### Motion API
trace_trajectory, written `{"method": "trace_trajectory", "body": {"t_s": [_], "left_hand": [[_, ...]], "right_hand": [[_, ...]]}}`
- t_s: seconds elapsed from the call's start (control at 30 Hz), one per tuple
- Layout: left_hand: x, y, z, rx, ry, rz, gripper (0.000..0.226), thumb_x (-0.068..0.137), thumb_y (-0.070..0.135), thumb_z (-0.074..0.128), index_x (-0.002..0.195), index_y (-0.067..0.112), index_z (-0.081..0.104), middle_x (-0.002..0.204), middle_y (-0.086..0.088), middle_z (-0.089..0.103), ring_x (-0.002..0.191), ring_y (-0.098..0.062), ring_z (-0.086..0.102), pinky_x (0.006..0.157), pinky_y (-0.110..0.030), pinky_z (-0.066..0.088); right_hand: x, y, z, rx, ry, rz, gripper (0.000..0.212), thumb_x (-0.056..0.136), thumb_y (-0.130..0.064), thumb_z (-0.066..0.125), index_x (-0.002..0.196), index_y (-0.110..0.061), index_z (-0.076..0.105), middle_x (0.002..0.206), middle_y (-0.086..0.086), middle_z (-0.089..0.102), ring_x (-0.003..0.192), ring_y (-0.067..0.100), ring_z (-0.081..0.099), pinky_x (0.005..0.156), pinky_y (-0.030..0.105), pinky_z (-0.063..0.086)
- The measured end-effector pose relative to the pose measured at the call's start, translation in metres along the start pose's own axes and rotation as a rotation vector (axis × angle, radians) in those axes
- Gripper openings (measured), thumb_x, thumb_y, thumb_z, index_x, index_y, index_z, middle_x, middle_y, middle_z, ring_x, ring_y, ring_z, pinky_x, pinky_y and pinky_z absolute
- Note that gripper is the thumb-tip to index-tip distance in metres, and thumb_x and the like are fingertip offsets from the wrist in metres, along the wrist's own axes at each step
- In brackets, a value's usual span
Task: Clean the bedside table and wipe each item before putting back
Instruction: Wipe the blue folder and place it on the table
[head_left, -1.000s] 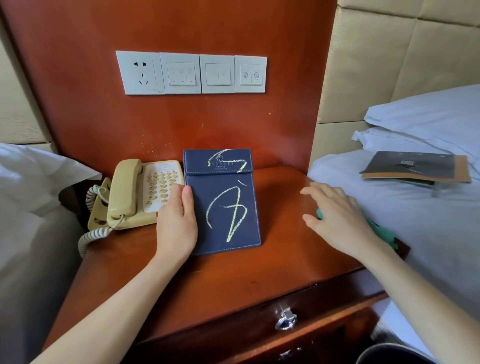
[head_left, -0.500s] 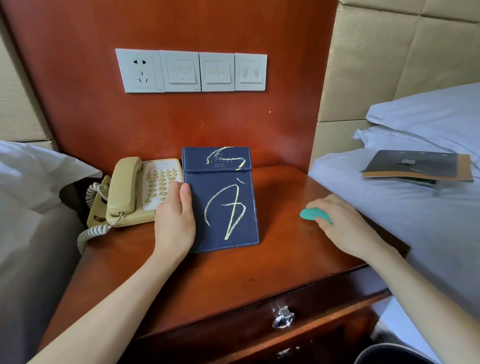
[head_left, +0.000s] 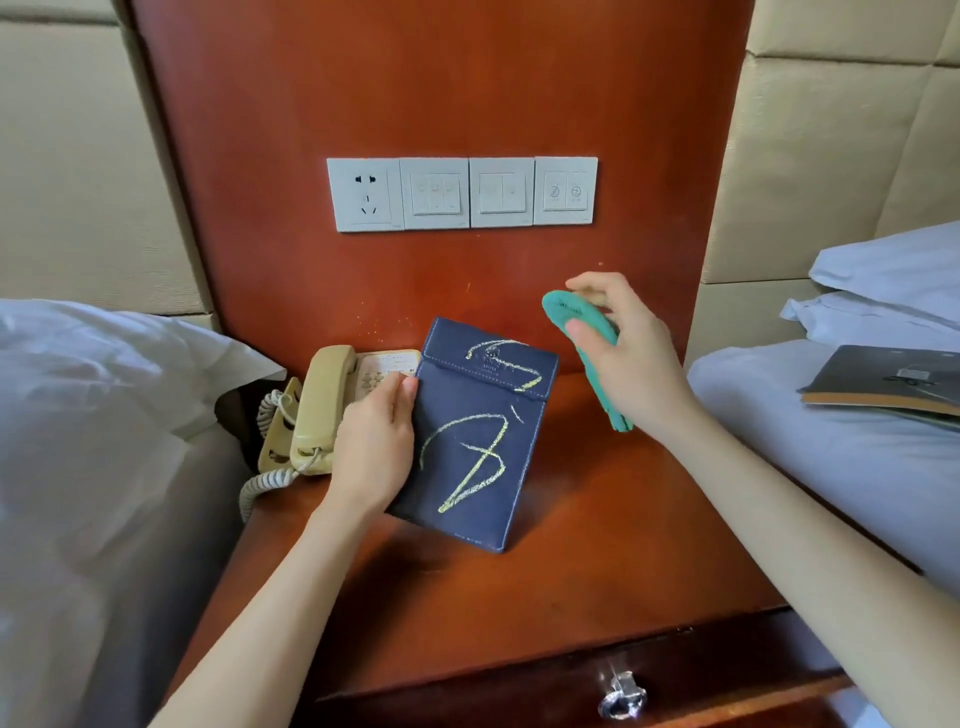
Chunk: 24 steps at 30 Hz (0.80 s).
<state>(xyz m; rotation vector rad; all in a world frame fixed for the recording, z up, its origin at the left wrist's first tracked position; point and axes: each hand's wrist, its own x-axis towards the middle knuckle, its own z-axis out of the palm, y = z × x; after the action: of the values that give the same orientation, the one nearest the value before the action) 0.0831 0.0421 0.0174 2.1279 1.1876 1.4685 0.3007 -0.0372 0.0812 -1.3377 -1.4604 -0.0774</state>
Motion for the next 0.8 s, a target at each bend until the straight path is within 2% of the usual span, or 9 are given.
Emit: {"method": "trace_trajectory", "body": {"t_s": [0.07, 0.13, 0.23, 0.27, 0.37, 0.5, 0.67, 0.77, 0.8], "left_hand": [[0.003, -0.005, -0.005, 0.03, -0.08, 0.019, 0.037, 0.102, 0.026, 0.039, 0.065, 0.021, 0.037, 0.057, 0.007, 0.044, 0.059, -0.021, 0.037, 0.059, -0.036, 0.027], [0.003, -0.008, -0.008, 0.088, -0.163, 0.034, 0.039, 0.102, 0.026, 0.04, 0.064, 0.022, 0.038, 0.059, 0.007, 0.046, 0.063, -0.024, 0.04, 0.063, -0.037, 0.031], [0.002, -0.009, -0.006, 0.113, -0.236, 0.045, 0.04, 0.102, 0.026, 0.041, 0.062, 0.021, 0.038, 0.061, 0.003, 0.049, 0.066, -0.027, 0.043, 0.063, -0.036, 0.03], [0.001, -0.008, -0.005, 0.105, -0.258, 0.044, 0.04, 0.102, 0.026, 0.041, 0.062, 0.021, 0.039, 0.062, 0.002, 0.05, 0.067, -0.025, 0.043, 0.063, -0.034, 0.028], [-0.003, -0.009, 0.003, 0.13, -0.307, 0.047, 0.041, 0.102, 0.026, 0.042, 0.061, 0.022, 0.04, 0.063, 0.004, 0.05, 0.066, -0.021, 0.042, 0.062, -0.031, 0.025], [-0.011, -0.017, 0.015, 0.142, -0.395, 0.018, 0.04, 0.102, 0.024, 0.042, 0.062, 0.018, 0.042, 0.065, 0.002, 0.051, 0.068, -0.022, 0.045, 0.064, -0.029, 0.027], [-0.012, -0.02, 0.02, 0.127, -0.447, -0.046, 0.041, 0.101, 0.026, 0.043, 0.061, 0.02, 0.042, 0.063, 0.008, 0.049, 0.061, -0.006, 0.044, 0.059, -0.026, 0.026], [-0.011, -0.021, 0.021, 0.136, -0.475, -0.065, 0.04, 0.101, 0.027, 0.043, 0.062, 0.018, 0.045, 0.066, 0.007, 0.052, 0.063, -0.005, 0.045, 0.058, -0.015, 0.032], [-0.011, -0.021, 0.021, 0.14, -0.492, -0.08, 0.039, 0.101, 0.028, 0.043, 0.065, 0.015, 0.049, 0.068, 0.004, 0.054, 0.065, -0.008, 0.047, 0.058, -0.015, 0.032]], "right_hand": [[0.01, -0.004, 0.007, 0.005, -0.038, -0.052, 0.026, 0.092, -0.014, 0.058, 0.112, -0.03, 0.057, 0.107, -0.021, 0.058, 0.092, -0.011, 0.053, 0.075, 0.005, 0.038], [0.015, -0.005, 0.013, 0.028, -0.117, -0.091, 0.026, 0.089, -0.009, 0.06, 0.107, -0.028, 0.063, 0.106, -0.014, 0.061, 0.091, -0.003, 0.055, 0.079, 0.008, 0.038], [0.013, 0.001, 0.024, 0.01, -0.283, -0.154, 0.029, 0.087, -0.001, 0.061, 0.105, -0.021, 0.07, 0.109, -0.007, 0.06, 0.099, 0.003, 0.055, 0.088, 0.003, 0.033], [0.011, 0.005, 0.027, -0.01, -0.336, -0.182, 0.028, 0.087, 0.002, 0.061, 0.106, -0.017, 0.071, 0.111, -0.004, 0.06, 0.102, 0.006, 0.056, 0.091, 0.005, 0.035], [0.003, 0.015, 0.037, -0.032, -0.426, -0.274, 0.026, 0.087, 0.005, 0.06, 0.106, -0.009, 0.072, 0.113, -0.001, 0.06, 0.107, 0.017, 0.058, 0.098, 0.022, 0.041], [-0.003, 0.029, 0.042, -0.075, -0.574, -0.293, 0.03, 0.088, 0.005, 0.059, 0.107, -0.013, 0.073, 0.118, -0.001, 0.062, 0.108, 0.023, 0.055, 0.099, 0.04, 0.042], [-0.009, 0.039, 0.038, -0.013, -0.647, -0.227, 0.034, 0.088, 0.009, 0.057, 0.103, -0.016, 0.075, 0.111, -0.007, 0.064, 0.107, 0.014, 0.056, 0.098, 0.035, 0.043], [-0.014, 0.04, 0.029, 0.012, -0.69, -0.218, 0.038, 0.086, 0.011, 0.057, 0.099, -0.019, 0.076, 0.106, -0.011, 0.068, 0.104, 0.013, 0.057, 0.095, 0.033, 0.046], [-0.019, 0.041, 0.025, 0.025, -0.71, -0.213, 0.041, 0.086, 0.012, 0.057, 0.098, -0.022, 0.076, 0.105, -0.012, 0.068, 0.103, 0.011, 0.057, 0.094, 0.032, 0.047]]}}
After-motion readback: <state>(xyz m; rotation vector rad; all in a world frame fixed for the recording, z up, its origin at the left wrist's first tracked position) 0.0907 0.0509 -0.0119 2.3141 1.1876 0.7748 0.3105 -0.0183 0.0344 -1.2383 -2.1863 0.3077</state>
